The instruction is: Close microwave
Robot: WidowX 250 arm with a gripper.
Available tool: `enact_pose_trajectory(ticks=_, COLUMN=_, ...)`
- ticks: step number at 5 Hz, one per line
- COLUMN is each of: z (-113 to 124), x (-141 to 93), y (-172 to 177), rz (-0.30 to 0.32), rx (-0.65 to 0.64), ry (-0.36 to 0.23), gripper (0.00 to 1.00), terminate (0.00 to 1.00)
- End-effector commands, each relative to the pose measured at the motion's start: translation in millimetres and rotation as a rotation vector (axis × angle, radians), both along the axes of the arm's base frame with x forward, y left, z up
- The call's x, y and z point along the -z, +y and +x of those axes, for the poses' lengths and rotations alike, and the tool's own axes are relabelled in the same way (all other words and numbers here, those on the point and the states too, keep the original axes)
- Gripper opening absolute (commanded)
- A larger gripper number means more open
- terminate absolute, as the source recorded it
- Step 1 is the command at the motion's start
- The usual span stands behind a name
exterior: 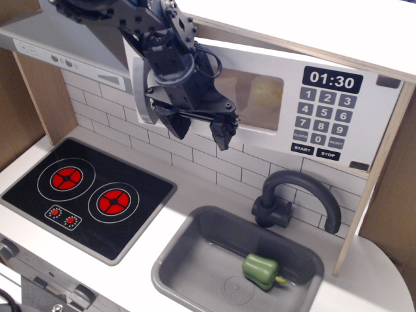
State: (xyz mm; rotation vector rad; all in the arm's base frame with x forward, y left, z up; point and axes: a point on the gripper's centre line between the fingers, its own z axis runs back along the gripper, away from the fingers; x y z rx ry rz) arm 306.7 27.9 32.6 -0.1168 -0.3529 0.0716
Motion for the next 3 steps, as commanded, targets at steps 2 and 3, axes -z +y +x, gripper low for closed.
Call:
enact_pose_trajectory(ticks=2, z=32.0, x=-21.5, y=8.4, rz=0.007, rx=0.026, ry=-0.131, gripper=1.00, terminate=0.00)
enact_pose_trajectory(ticks=3, z=42.4, x=-23.8, y=9.0, rz=0.001, rx=0.003, ry=-0.137, gripper=1.00, terminate=0.00)
